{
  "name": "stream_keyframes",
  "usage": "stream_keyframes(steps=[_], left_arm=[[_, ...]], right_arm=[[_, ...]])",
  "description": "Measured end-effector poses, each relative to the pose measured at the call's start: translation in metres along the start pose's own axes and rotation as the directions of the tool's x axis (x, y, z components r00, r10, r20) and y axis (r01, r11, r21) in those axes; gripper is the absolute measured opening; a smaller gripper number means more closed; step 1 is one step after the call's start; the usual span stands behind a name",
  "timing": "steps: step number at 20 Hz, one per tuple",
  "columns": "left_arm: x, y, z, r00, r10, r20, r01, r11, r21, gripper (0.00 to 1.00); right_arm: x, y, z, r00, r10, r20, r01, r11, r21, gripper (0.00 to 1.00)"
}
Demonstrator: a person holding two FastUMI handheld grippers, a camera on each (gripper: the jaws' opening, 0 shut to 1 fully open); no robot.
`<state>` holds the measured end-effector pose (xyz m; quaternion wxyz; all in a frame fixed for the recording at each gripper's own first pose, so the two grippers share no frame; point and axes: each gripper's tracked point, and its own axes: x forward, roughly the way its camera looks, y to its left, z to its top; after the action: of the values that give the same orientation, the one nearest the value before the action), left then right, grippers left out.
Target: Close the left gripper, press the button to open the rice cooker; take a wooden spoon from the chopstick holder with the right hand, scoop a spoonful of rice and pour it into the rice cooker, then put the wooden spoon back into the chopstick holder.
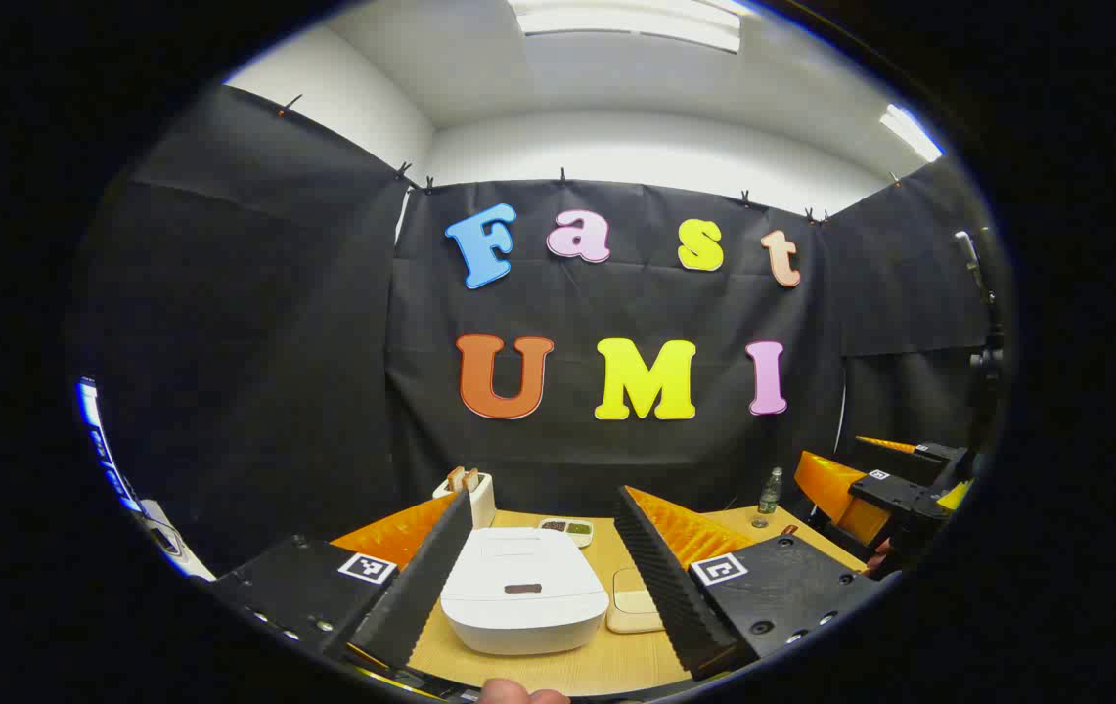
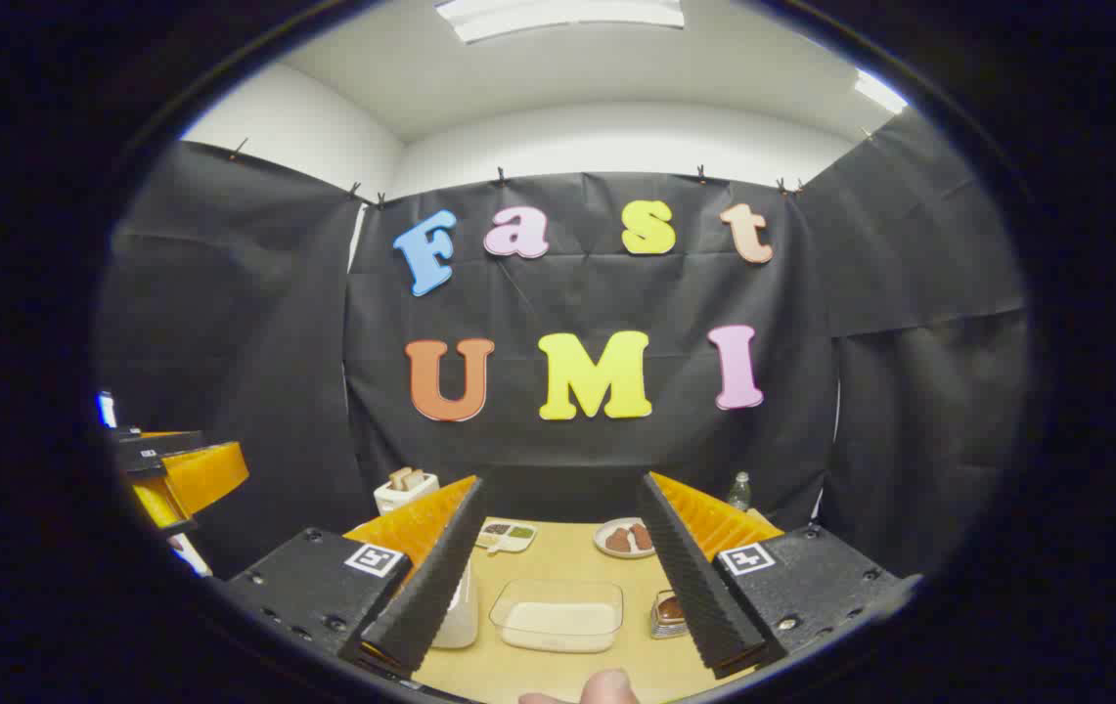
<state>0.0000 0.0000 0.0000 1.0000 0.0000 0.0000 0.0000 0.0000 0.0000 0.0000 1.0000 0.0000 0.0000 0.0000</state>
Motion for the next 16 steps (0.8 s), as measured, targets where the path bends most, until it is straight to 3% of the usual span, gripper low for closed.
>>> stream_keyframes(steps=[16], left_arm=[[0.011,0.004,-0.009,1.0,0.02,-0.023,-0.02,1.0,-0.007,0.94]], right_arm=[[0.002,-0.021,-0.001,0.999,-0.041,-0.012,0.041,0.999,-0.029,1.0]])
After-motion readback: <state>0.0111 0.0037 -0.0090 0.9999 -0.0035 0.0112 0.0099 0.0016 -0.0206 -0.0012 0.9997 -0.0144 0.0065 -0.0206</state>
